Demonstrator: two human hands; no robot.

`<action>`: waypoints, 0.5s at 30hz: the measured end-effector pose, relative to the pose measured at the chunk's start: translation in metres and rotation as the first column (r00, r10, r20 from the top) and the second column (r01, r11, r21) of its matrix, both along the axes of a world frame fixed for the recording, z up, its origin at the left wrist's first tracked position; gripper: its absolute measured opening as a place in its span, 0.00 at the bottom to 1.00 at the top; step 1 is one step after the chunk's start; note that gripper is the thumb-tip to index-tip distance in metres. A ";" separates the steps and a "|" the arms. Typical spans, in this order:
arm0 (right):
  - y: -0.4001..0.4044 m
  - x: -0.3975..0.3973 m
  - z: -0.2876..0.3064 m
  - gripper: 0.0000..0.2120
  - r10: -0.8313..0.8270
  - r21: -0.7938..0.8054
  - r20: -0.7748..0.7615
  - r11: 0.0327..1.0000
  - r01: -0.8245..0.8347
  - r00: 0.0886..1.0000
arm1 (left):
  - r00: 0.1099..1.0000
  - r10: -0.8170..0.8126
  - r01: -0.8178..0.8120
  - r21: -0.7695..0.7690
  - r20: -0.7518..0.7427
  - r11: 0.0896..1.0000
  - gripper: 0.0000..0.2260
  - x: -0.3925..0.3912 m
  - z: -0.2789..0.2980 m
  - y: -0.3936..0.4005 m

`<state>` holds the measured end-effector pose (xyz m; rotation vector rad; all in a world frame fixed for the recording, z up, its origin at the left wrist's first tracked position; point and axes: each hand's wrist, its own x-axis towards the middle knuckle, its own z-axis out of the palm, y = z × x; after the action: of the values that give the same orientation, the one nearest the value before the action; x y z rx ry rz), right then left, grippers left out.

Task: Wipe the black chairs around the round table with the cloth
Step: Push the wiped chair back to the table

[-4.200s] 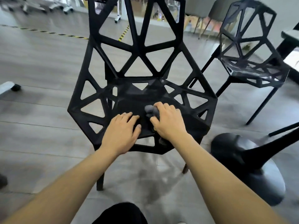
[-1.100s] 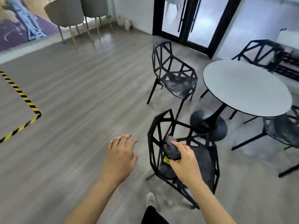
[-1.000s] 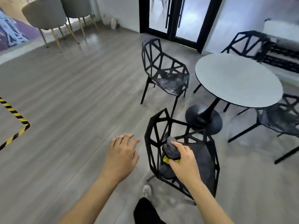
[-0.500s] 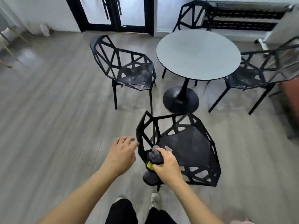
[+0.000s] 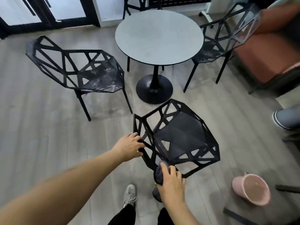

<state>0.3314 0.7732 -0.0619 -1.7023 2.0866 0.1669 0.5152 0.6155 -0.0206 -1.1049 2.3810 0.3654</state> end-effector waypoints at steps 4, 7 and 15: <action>0.005 0.015 -0.015 0.44 -0.043 -0.043 -0.059 0.998 0.040 0.997 | 0.995 -0.098 0.098 0.004 0.006 0.995 0.35 0.019 -0.020 -0.022; 0.004 0.012 -0.020 0.41 -0.043 -0.096 -0.070 0.995 0.036 0.997 | 0.994 -0.091 0.090 -0.011 -0.069 0.996 0.39 0.023 -0.034 -0.025; 0.010 -0.015 -0.016 0.35 -0.060 -0.117 -0.081 0.992 0.051 0.995 | 0.977 -0.056 0.044 -0.063 -0.205 0.997 0.42 0.007 -0.040 -0.007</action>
<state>0.3166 0.7828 -0.0779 -1.7282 2.2422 0.1051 0.5224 0.6086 -0.0607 -1.0758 2.6118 0.4138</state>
